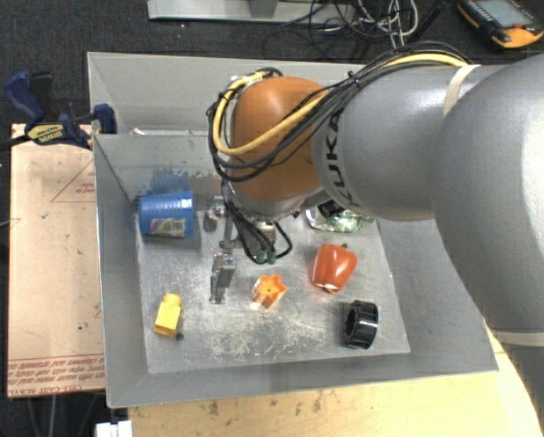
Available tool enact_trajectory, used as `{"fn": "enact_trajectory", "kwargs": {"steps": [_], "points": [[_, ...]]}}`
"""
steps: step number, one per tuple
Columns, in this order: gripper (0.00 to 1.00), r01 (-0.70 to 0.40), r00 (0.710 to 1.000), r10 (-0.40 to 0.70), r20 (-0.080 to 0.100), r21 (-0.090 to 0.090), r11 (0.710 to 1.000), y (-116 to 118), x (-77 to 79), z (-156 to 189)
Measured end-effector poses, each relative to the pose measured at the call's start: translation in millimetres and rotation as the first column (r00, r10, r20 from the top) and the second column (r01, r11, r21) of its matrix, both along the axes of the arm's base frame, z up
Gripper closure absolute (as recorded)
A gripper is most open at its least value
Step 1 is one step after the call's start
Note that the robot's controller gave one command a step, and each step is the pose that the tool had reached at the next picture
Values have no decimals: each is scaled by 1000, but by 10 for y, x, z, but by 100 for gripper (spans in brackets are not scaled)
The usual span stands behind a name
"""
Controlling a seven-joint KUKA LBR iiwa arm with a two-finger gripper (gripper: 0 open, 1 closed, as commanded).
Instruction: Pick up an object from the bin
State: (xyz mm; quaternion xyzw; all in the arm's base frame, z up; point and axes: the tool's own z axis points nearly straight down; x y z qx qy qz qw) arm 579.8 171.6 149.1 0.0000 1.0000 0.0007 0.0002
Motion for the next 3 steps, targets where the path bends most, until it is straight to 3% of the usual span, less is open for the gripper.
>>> {"fn": "enact_trajectory", "kwargs": {"steps": [1,2,3], "points": [[0,-311,950,311,6,-1,950,438,-201,-504],[0,-424,905,424,-5,1,905,623,-578,-253],[0,-597,802,597,7,-2,802,725,-388,-258]]}}
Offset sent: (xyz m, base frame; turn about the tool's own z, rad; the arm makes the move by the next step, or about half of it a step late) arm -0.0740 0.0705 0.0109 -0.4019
